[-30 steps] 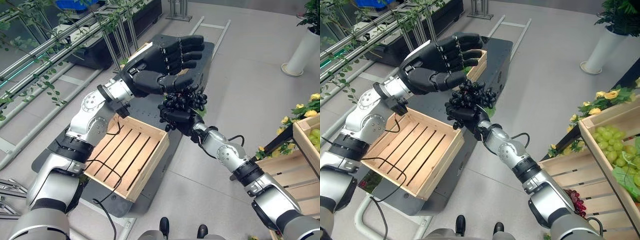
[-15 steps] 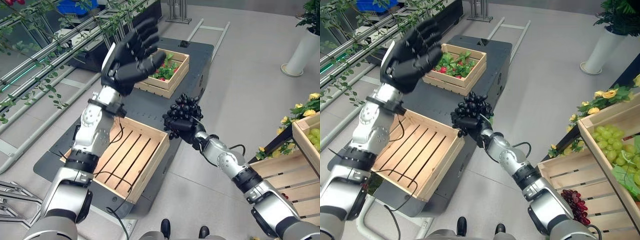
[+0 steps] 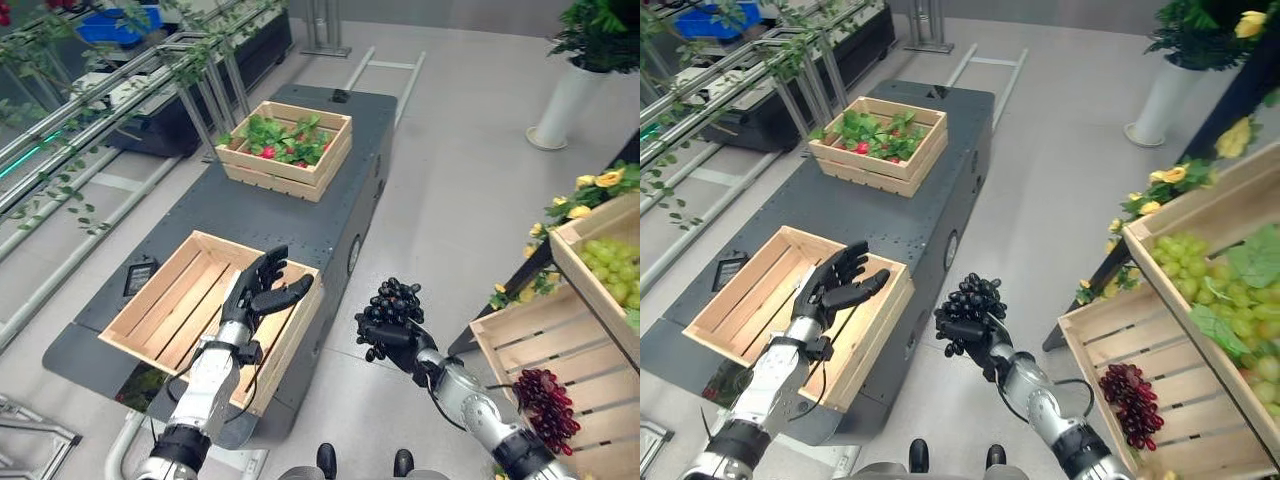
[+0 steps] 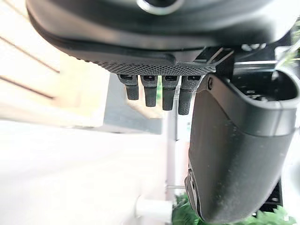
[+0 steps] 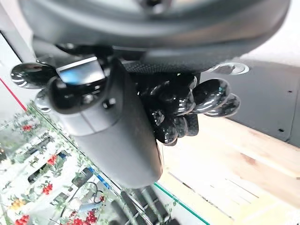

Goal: Pick up the fruits from the basket on one side to the basket on the other side

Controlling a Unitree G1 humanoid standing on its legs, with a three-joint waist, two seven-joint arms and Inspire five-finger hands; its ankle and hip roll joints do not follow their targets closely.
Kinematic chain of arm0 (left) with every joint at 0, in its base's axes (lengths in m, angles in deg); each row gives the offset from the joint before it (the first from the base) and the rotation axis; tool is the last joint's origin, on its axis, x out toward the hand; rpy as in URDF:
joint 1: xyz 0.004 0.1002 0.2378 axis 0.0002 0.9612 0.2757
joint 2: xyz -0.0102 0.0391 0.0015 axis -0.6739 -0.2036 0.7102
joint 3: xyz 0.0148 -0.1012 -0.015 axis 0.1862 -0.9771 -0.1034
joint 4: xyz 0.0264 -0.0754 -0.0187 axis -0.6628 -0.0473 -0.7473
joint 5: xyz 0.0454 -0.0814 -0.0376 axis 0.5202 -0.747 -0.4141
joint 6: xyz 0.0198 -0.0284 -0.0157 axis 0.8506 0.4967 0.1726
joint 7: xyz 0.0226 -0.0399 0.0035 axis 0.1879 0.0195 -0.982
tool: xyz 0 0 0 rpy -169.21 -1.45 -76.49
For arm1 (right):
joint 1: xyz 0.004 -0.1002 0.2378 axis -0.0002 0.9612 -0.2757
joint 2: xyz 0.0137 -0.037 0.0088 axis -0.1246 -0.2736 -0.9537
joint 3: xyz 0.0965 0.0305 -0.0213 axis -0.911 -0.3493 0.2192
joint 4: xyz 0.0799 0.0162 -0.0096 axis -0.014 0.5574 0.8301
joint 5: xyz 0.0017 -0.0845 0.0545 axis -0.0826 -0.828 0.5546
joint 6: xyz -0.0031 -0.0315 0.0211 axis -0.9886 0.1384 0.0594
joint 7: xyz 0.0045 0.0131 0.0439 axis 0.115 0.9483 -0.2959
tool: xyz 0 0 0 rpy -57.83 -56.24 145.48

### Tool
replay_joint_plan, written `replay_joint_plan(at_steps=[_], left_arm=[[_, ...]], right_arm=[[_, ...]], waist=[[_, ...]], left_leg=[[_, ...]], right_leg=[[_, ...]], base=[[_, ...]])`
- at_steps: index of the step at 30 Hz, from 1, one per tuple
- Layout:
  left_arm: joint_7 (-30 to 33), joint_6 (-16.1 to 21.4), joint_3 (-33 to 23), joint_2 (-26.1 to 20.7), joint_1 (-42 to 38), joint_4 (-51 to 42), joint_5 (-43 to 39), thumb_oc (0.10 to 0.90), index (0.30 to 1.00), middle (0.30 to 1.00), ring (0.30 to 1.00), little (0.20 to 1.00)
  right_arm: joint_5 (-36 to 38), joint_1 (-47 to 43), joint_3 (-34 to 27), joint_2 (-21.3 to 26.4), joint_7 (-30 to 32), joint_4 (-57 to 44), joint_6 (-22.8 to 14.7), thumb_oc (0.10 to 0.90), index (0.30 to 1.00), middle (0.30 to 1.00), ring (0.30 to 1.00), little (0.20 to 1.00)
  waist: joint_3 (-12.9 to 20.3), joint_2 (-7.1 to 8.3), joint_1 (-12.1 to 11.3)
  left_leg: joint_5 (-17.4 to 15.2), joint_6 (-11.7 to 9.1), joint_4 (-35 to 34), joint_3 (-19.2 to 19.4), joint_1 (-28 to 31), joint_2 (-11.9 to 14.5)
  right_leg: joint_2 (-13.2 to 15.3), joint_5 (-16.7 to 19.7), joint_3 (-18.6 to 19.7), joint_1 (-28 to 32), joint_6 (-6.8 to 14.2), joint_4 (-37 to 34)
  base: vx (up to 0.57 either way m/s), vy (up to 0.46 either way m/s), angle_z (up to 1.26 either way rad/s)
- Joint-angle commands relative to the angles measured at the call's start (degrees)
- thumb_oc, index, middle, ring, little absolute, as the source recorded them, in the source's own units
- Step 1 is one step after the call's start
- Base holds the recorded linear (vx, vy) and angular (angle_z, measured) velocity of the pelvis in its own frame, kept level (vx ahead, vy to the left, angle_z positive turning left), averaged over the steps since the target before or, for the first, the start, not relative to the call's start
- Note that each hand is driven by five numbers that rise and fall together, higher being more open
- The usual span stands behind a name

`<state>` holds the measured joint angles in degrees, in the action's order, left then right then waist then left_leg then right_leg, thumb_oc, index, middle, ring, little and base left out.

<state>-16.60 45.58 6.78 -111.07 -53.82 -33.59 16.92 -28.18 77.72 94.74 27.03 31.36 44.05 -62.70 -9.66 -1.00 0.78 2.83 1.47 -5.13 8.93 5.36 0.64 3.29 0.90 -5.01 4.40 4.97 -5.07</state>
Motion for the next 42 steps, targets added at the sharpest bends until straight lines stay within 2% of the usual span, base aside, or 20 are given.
replay_joint_plan(at_steps=[1,8,9,11,13,17,19,21,26,29,36,42], left_arm=[[-0.44,8.72,0.83,1.56,-4.99,2.24,0.64,0.8,0.9,0.9,0.9,0.9],[0.67,8.31,2.92,3.32,-4.05,0.2,-2.08,0.8,0.9,0.9,0.9,0.9],[0.37,8.74,3.68,3.51,-5.44,0.53,-3.69,0.8,0.9,0.9,0.9,0.9],[0.92,9.02,4.29,3.94,-6.6,0.74,-3.98,0.8,0.9,0.9,0.9,0.9],[1.72,9.66,5.32,4.81,-8.53,1.4,-3.84,0.8,0.9,0.9,0.9,0.9],[1.72,9.9,6.07,5.45,-9.78,1.31,-3.97,0.8,0.9,0.9,0.9,0.9],[1.9,10.23,6.86,5.81,-10.88,0.32,-4.08,0.8,0.9,0.9,0.9,0.9],[2.53,10.15,7.61,6.16,-12.31,-0.55,-4.29,0.8,0.9,0.9,0.9,0.9],[4.62,10.27,8.7,6.63,-15.37,-3.48,-5.12,0.8,0.9,0.9,0.9,0.9],[5.92,9.8,9.59,6.85,-16.75,-5.51,-5.61,0.8,0.9,0.9,0.9,0.9],[7.41,7.79,10.81,6.84,-18.34,-6.95,-6.28,0.8,0.9,0.9,0.9,0.9],[5.91,6.2,11.29,5.39,-18.08,-7.48,-8.09,0.8,0.9,0.9,0.9,0.9]], right_arm=[[-0.41,-2.72,-3.07,-3.44,-4.92,-7.47,-9.11,0.4,0.3,0.3,0.3,0.3],[-1.18,0.31,-5.95,-1.41,-4.45,-7.63,-10.64,0.4,0.3,0.3,0.3,0.3],[-1.81,-0.62,-6.47,-0.93,-3.84,-7.41,-11.76,0.4,0.3,0.3,0.3,0.3],[-2.3,-1.49,-6.91,-0.61,-3.64,-7.25,-12.61,0.4,0.3,0.3,0.3,0.3],[-3.19,-2.75,-8.35,0.28,-3.2,-7.46,-13.6,0.4,0.3,0.3,0.3,0.3],[-5.27,-3.39,-10.44,1.68,-2.08,-8.01,-15.0,0.4,0.3,0.3,0.3,0.3],[-6.95,-4.19,-12.7,3.23,-1.53,-7.89,-16.05,0.4,0.3,0.3,0.3,0.3],[-7.69,-5.46,-14.61,4.79,-1.26,-7.3,-16.38,0.4,0.3,0.3,0.3,0.3],[-9.0,-9.78,-17.73,7.6,-0.48,-6.44,-16.98,0.4,0.3,0.3,0.3,0.3],[-8.8,-12.34,-17.95,8.89,1.27,-5.77,-17.55,0.4,0.3,0.3,0.3,0.3],[-5.24,-17.53,-21.57,12.83,5.67,-2.62,-21.72,0.4,0.3,0.3,0.3,0.3],[-5.34,-22.42,-23.87,18.69,10.29,5.04,-23.98,0.4,0.3,0.3,0.3,0.3]], waist=[[4.78,0.7,1.29],[0.22,1.39,3.57],[-1.97,1.64,4.14],[-3.78,1.9,4.6],[-7.24,2.62,5.65],[-10.54,3.71,6.54],[-13.39,4.71,7.19],[-15.57,4.88,7.82],[-19.6,5.36,8.79],[-20.14,5.53,8.84],[-20.14,5.84,8.14],[-20.14,6.1,6.44]], left_leg=[[-3.34,0.61,0.13,-0.44,0.67,-2.27],[-3.59,0.94,1.94,2.94,-0.67,-1.52],[-3.94,1.01,3.92,3.44,-2.23,-1.26],[-4.26,0.96,5.71,3.87,-3.64,-1.05],[-5.05,0.81,9.4,4.65,-6.32,-0.56],[-6.78,0.65,14.82,5.67,-9.41,-0.05],[-9.09,0.55,21.08,7.22,-12.73,0.64],[-11.25,-0.17,26.04,7.17,-15.1,1.46],[-11.99,-0.95,33.9,8.34,-21.32,3.54],[-11.72,-1.35,36.38,8.8,-24.89,4.18],[-13.08,-0.92,40.47,7.12,-32.89,3.62],[-13.41,-1.11,41.27,5.32,-34.84,3.34]], right_leg=[[-0.78,2.26,-0.5,-1.24,-2.52,0.07],[-1.58,2.77,1.67,-3.37,-2.77,1.47],[-1.81,2.04,1.87,-5.35,-2.98,4.22],[-2.05,1.56,2.08,-6.89,-3.16,6.15],[-2.54,0.83,2.48,-9.58,-3.56,9.5],[-2.88,-0.13,2.5,-12.11,-4.01,12.99],[-2.89,-1.0,1.71,-14.92,-4.41,16.5],[-3.2,-2.41,1.36,-16.52,-4.48,18.98],[-4.5,-3.47,0.61,-21.63,-5.53,22.83],[-5.0,-3.79,-0.01,-25.09,-5.76,24.54],[-5.67,-4.25,-1.06,-32.86,-5.76,29.05],[-5.75,-3.98,-2.07,-33.55,-5.82,29.11]], base=[[-0.05,0.016,-0.33],[-0.08,0.033,-0.37],[-0.18,0.029,-0.22],[-0.23,0.028,-0.27],[-0.22,0.027,-0.41],[-0.14,0.018,-0.2],[-0.14,0.014,-0.13],[-0.05,0.035,-0.16],[-0.08,0.029,-0.05],[-0.08,0.031,-0.08],[-0.07,0.004,0.05],[-0.04,-0.061,0.11]])
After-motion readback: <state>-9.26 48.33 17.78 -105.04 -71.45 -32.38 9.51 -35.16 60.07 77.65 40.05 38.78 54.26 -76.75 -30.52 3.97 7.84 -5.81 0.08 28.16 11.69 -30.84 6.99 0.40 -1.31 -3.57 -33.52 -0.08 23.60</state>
